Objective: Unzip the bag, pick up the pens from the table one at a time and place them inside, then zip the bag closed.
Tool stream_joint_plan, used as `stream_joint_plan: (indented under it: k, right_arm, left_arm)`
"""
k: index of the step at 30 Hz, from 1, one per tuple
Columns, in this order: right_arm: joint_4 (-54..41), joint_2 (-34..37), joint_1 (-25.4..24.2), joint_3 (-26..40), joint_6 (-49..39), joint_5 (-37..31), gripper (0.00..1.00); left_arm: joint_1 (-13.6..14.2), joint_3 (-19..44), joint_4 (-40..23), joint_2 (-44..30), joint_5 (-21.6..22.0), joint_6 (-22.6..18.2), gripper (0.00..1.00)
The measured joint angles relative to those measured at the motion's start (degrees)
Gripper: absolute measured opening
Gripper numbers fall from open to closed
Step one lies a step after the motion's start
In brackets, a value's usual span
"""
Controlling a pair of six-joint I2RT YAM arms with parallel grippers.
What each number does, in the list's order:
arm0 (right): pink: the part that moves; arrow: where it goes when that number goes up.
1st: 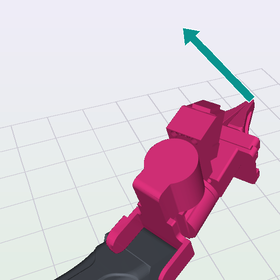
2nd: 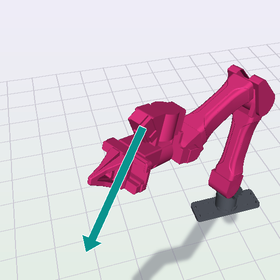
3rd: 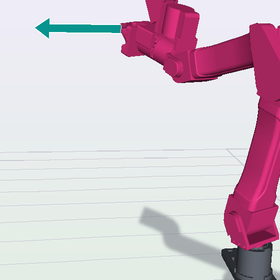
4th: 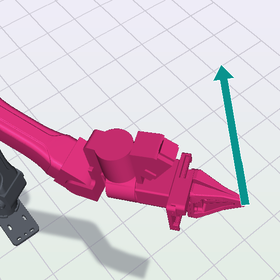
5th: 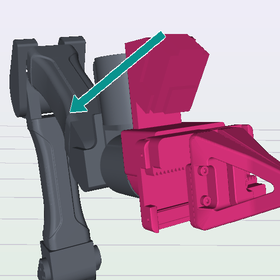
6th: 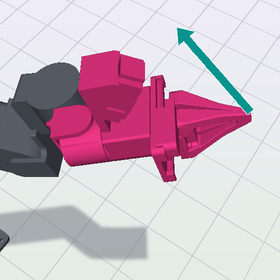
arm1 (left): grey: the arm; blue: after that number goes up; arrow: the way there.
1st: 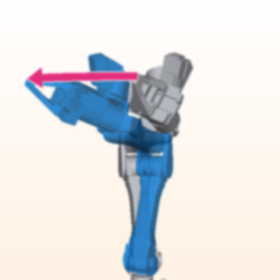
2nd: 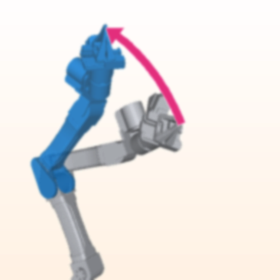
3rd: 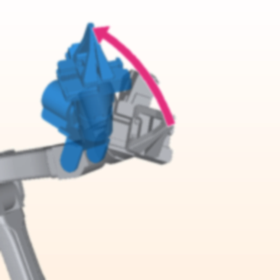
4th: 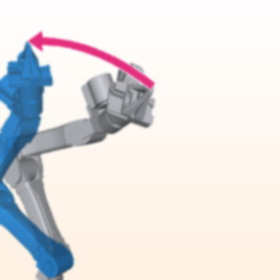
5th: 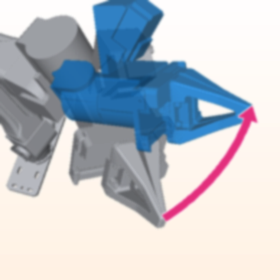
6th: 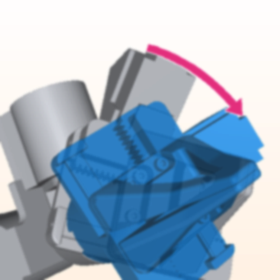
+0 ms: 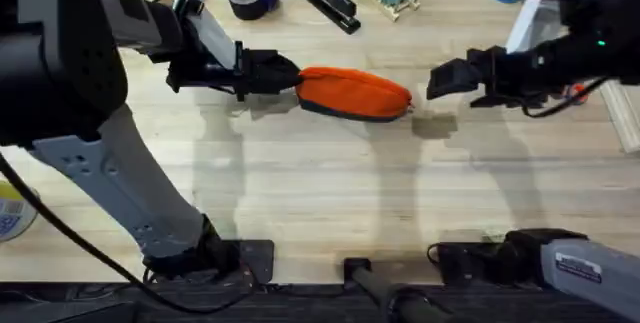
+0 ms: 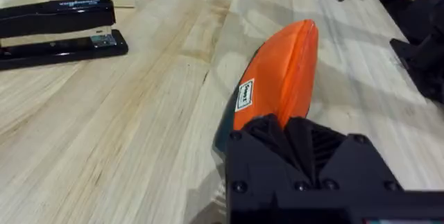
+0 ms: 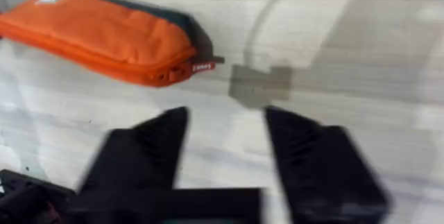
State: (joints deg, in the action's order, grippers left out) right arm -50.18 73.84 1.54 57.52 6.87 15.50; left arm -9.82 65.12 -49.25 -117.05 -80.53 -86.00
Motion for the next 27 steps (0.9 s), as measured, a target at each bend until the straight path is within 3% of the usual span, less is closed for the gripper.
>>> stream_joint_plan:
  k: [7, 13, 18, 21, 25, 27]
  right_arm:
    - [-7.3, -4.8, 0.0, 0.8, -0.1, 0.0, 0.996]
    - [-12.3, -8.5, 0.0, 6.0, -2.2, 0.0, 0.996]
    - [-14.9, -11.3, 0.0, 10.6, -3.1, 1.3, 0.996]
    - [-15.0, -13.2, 0.0, 13.0, -3.3, 2.7, 0.995]
    - [-15.1, -16.1, 0.0, 15.4, -3.9, 3.7, 0.996]
    - [-15.1, -17.7, 0.0, 16.0, -4.4, 3.9, 0.996]
  left_arm:
    - [-0.1, 0.0, -1.0, 0.0, 0.0, 0.4, 0.041]
    - [-0.2, 0.0, -2.8, 0.0, 0.3, 0.5, 0.042]
    - [-0.5, 0.0, -4.6, 0.0, -0.2, 0.7, 0.167]
    - [-0.7, 0.0, -5.7, 0.0, -1.2, 0.6, 0.379]
    - [-0.8, 0.0, -6.8, 0.0, -2.5, 1.0, 0.951]
    - [-0.8, 0.0, -7.6, 0.0, -2.8, 0.9, 0.993]
